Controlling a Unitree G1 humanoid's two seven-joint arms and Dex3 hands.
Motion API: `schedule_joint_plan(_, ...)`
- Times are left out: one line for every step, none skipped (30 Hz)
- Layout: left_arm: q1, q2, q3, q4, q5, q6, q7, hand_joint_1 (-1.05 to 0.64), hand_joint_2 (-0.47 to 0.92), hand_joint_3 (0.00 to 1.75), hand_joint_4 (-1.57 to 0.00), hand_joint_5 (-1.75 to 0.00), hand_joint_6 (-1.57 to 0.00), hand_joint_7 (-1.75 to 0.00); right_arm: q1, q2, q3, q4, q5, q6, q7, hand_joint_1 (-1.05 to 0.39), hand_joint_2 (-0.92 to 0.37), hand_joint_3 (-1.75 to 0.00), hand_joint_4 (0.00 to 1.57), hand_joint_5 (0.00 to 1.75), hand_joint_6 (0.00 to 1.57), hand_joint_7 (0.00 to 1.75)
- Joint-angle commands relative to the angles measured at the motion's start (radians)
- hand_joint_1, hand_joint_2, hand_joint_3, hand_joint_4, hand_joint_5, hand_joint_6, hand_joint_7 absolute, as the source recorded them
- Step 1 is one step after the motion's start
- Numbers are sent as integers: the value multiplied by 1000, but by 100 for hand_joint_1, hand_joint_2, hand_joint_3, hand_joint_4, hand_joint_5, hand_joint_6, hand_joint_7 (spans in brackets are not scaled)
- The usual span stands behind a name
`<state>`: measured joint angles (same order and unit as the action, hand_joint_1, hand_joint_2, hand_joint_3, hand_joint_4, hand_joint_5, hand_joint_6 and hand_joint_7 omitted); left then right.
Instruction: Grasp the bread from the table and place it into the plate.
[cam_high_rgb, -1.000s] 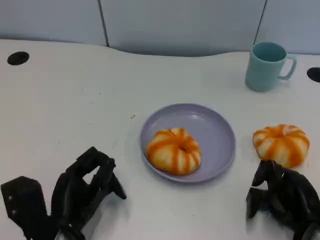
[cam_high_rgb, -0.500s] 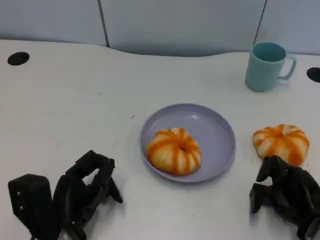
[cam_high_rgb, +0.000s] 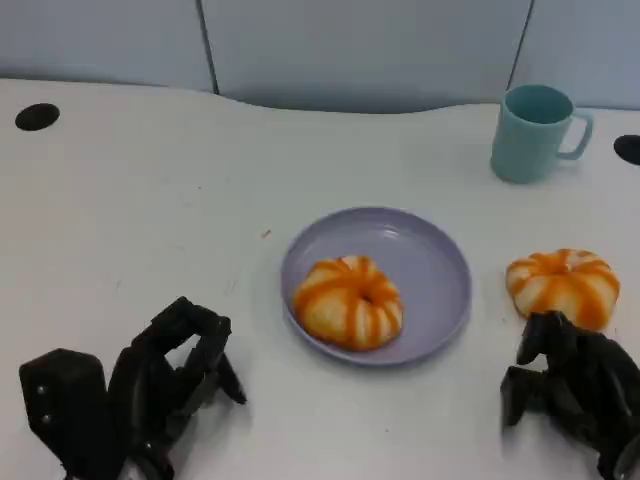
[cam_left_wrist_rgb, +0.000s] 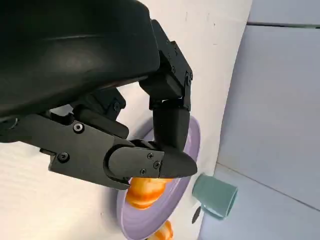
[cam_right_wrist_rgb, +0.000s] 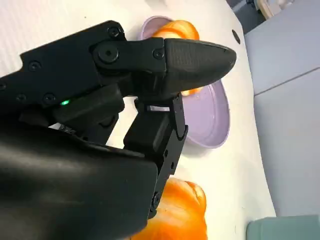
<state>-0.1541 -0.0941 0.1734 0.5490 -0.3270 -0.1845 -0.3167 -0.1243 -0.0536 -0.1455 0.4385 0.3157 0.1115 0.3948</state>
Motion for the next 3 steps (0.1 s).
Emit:
schedule_joint_plan(-20, 12, 3, 25, 5, -8, -10, -61, 92, 32, -100, -175, -72, -175, 17, -15, -15, 16, -5, 40, -30, -43, -92, -51, 127, 140, 116, 128)
schedule_joint_plan(-23, 14, 2, 30, 7, -11, -11, -61, 92, 33, -100, -175, -72, -175, 17, -14, -15, 12, -6, 43, -35, -42, -92, -52, 127, 140, 114, 130)
schedule_joint_plan(-28, 16, 6, 38, 4, -15, -15, -62, 92, 33, -100, -175, -72, -175, 19, -13, -12, 9, -11, 37, -38, -42, -92, -53, 127, 141, 112, 131)
